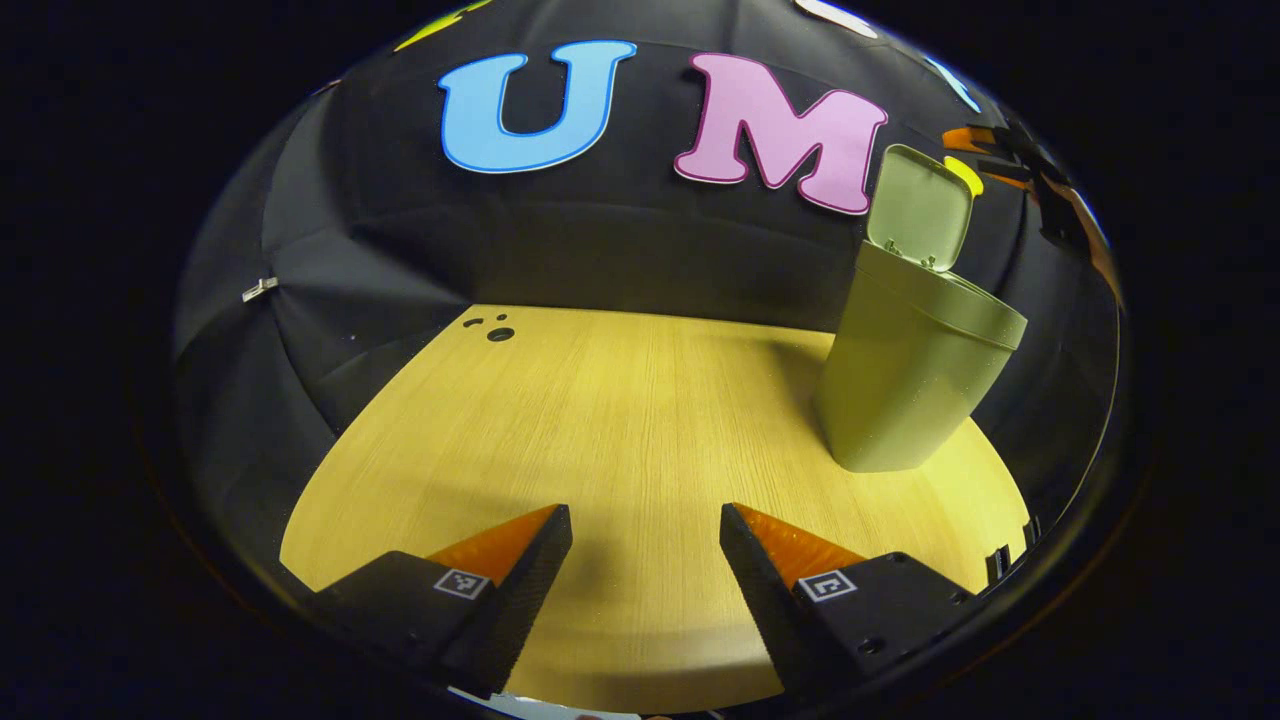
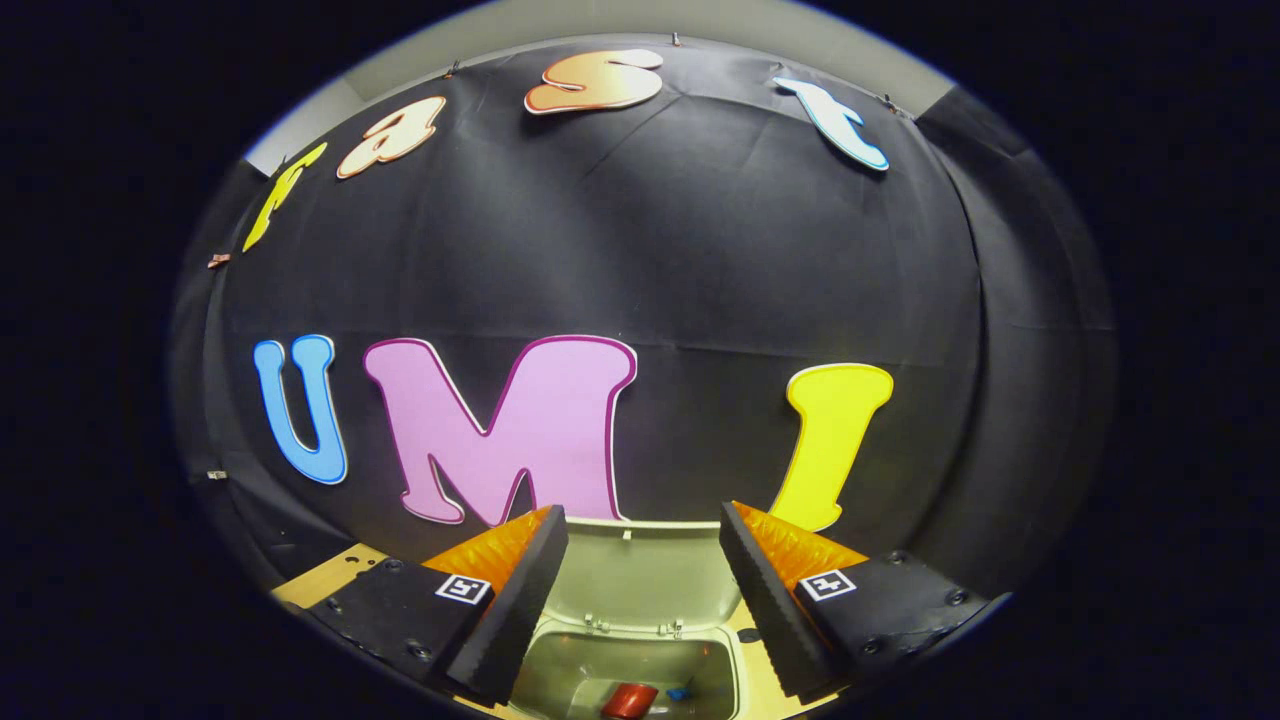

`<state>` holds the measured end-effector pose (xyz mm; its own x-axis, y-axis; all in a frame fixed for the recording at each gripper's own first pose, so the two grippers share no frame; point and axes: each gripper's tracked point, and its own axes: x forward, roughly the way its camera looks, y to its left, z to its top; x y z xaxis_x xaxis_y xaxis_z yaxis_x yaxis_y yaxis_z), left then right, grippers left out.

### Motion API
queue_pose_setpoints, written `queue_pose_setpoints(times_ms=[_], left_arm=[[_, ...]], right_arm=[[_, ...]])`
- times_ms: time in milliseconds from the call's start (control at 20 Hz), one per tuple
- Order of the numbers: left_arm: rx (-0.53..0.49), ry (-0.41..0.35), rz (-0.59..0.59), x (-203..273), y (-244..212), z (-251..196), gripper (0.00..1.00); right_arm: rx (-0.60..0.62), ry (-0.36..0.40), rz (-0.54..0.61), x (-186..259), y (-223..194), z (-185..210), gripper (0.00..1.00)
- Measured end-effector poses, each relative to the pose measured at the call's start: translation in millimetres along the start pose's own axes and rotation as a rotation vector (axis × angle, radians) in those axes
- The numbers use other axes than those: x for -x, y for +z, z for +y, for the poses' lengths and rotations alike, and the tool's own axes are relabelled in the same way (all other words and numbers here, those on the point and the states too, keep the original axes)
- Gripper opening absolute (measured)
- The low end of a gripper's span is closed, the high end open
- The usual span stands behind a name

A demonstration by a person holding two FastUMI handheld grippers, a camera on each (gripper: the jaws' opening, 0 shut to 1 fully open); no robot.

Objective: Press the lid of the desktop garbage bin to open it, pick up the crumpled paper on the desktop and throw it into the bin, then pick up the pop can on the desktop and drop it into the bin, and finally close the garbage bin lid.

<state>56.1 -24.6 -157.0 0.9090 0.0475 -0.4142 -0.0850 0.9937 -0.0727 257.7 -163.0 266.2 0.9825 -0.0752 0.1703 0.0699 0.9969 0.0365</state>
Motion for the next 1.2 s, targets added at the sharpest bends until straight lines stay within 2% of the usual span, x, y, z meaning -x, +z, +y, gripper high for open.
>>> queue_pose_setpoints(times_ms=[200, 450, 600, 950, 1200], left_arm=[[0.031, 0.029, 0.009, 3.0, -6.2, 9.5, 0.96], [0.068, 0.076, 0.004, 10.9, -9.3, 19.0, 0.96], [0.084, 0.108, 0.007, 17.2, -15.2, 25.3, 0.96], [0.143, 0.163, -0.011, 21.9, -14.7, 23.9, 0.96], [0.157, 0.149, -0.049, 17.3, -3.8, 9.1, 0.96]], right_arm=[[-0.037, -0.019, -0.002, -30.2, 9.3, 2.7, 0.95], [-0.067, -0.015, 0.092, -58.2, -27.1, 10.5, 0.95], [-0.057, -0.016, 0.099, -65.4, -31.7, 11.2, 0.95], [-0.027, 0.029, 0.149, -42.0, -37.7, 16.2, 0.97], [-0.031, 0.076, 0.192, -6.9, -48.9, 18.9, 0.98]])
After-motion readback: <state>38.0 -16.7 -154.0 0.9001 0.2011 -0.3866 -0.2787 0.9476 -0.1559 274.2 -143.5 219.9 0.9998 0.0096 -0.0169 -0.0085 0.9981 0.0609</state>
